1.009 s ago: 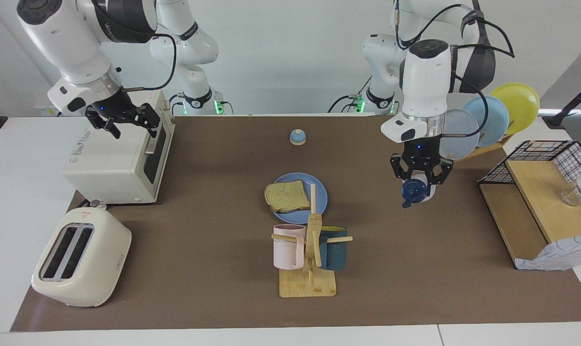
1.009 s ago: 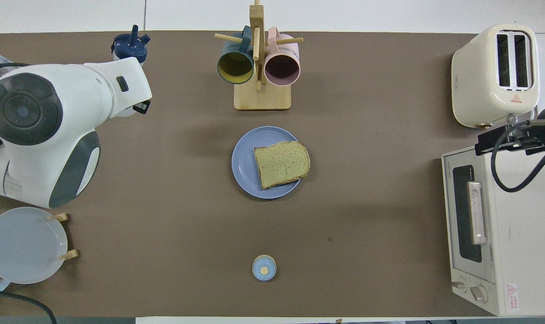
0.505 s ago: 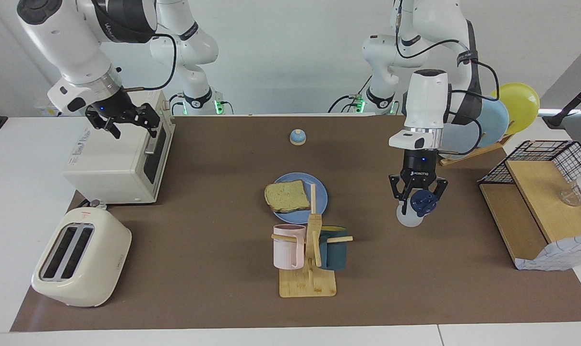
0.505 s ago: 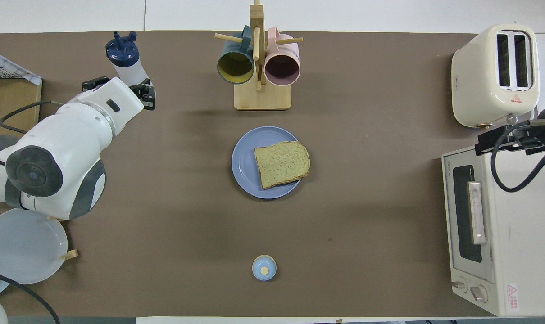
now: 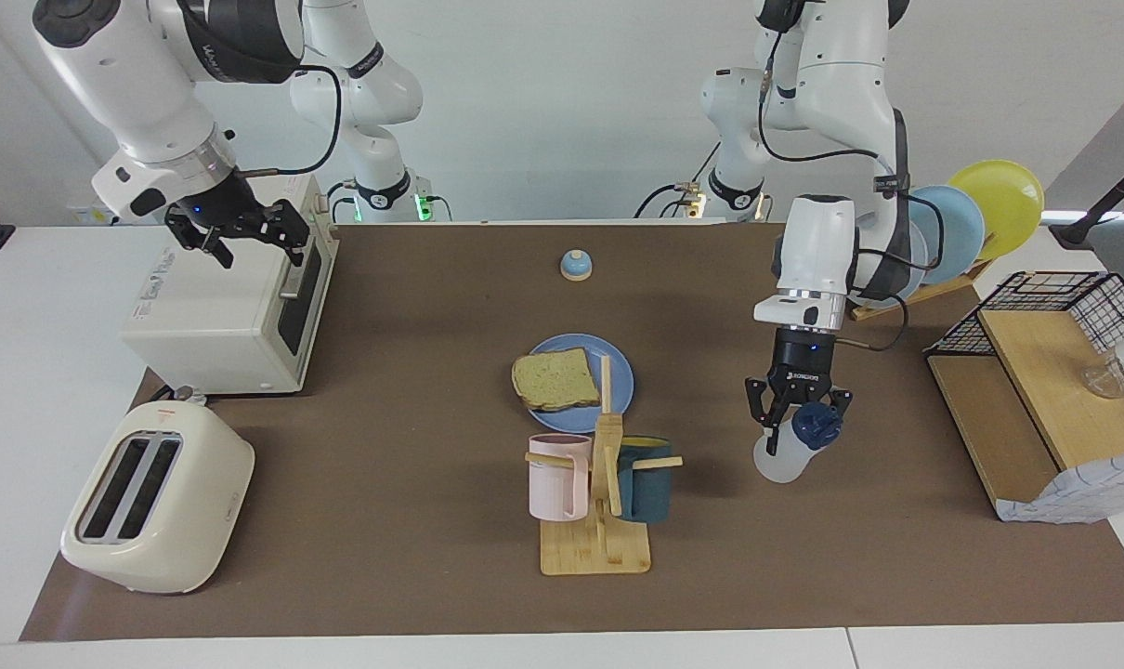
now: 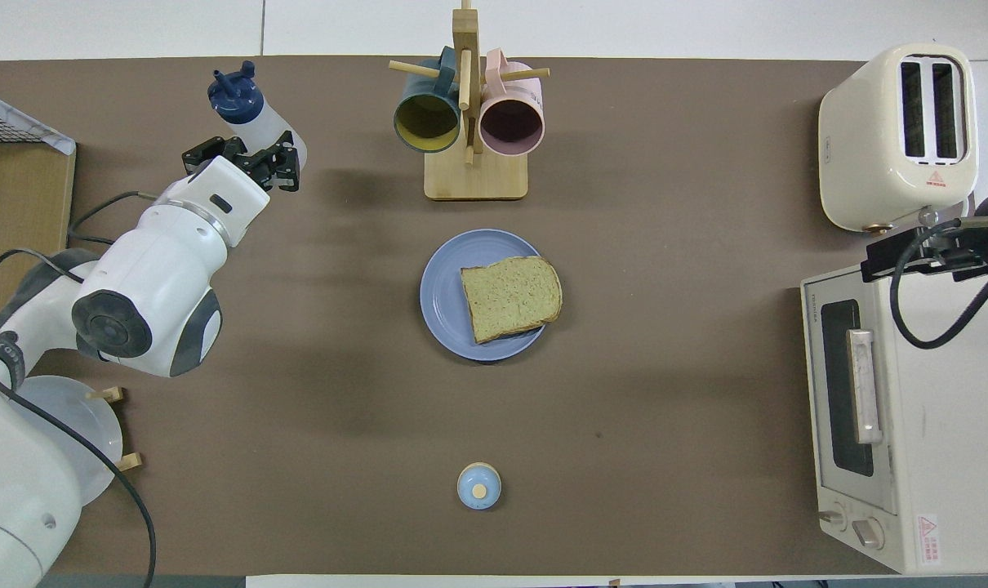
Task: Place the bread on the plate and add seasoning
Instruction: 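Set the bottle upright on the table and open the left gripper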
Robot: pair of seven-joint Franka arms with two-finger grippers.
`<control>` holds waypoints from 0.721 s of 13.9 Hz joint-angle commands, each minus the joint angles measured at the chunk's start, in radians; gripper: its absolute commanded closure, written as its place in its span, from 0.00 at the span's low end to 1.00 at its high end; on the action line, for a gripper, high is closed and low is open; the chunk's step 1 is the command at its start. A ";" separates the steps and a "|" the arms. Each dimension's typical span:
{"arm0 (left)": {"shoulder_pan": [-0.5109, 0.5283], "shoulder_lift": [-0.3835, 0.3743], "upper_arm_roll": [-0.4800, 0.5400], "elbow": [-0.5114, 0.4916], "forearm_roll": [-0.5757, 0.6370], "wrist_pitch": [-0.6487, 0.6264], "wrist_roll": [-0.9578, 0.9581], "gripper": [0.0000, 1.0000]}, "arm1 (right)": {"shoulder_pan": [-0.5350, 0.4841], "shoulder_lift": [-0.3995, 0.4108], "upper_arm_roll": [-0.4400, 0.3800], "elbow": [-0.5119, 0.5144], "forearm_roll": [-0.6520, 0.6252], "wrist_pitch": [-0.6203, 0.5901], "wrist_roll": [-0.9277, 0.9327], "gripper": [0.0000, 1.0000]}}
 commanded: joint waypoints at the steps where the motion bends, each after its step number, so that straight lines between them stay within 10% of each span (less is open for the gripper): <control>1: 0.007 0.108 -0.002 0.050 -0.030 0.128 -0.003 1.00 | -0.021 -0.011 0.014 -0.018 -0.001 0.013 -0.018 0.00; 10: -0.059 0.272 0.076 0.174 -0.024 0.132 0.006 1.00 | -0.021 -0.011 0.014 -0.018 0.000 0.013 -0.018 0.00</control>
